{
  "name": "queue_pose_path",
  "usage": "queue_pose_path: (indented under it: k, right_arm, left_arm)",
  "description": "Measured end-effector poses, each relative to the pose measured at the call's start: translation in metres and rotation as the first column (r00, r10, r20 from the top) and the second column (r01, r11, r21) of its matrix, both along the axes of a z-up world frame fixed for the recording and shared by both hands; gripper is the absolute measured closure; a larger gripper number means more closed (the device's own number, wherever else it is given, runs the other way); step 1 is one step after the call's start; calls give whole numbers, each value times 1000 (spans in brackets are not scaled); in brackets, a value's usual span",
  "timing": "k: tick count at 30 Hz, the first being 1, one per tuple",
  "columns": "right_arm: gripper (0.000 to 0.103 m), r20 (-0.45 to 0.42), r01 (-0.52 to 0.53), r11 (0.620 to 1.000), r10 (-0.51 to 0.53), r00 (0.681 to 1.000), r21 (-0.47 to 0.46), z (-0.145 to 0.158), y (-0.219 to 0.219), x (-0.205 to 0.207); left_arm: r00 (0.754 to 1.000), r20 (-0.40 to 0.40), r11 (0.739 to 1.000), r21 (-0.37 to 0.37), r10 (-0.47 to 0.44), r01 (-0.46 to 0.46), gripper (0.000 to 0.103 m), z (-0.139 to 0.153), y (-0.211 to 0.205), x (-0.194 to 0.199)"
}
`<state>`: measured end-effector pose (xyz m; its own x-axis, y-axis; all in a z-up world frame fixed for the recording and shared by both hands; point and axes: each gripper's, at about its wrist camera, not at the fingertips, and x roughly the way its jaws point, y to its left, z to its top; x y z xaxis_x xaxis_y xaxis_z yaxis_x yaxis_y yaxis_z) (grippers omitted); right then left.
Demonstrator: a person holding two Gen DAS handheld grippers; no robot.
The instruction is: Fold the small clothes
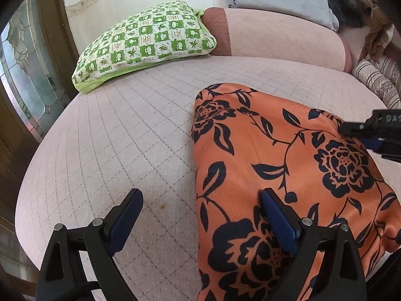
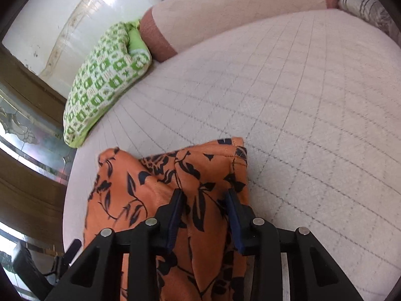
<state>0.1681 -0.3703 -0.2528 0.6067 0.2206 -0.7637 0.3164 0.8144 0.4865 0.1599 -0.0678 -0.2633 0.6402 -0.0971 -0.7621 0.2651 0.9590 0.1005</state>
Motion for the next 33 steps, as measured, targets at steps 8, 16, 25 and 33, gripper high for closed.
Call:
queue_pose_path:
  k: [8, 16, 25, 33]
  right_arm:
    - [64, 145, -85, 996, 83, 986, 7, 35, 36, -7]
    - [64, -95, -40, 999, 37, 995, -22, 7, 53, 24]
    - [58, 27, -130, 981, 128, 991, 142, 28, 85, 75]
    - [57, -88, -243, 958, 258, 962, 152, -16, 117, 126]
  left_arm:
    - [1000, -10, 1000, -14, -14, 14, 8, -2, 1, -4]
    - [998, -30, 998, -38, -50, 49, 7, -3, 6, -4]
    - [996, -51, 995, -67, -75, 71, 7, 0, 10, 0]
    - [995, -65, 994, -80, -77, 72, 7, 3, 11, 3]
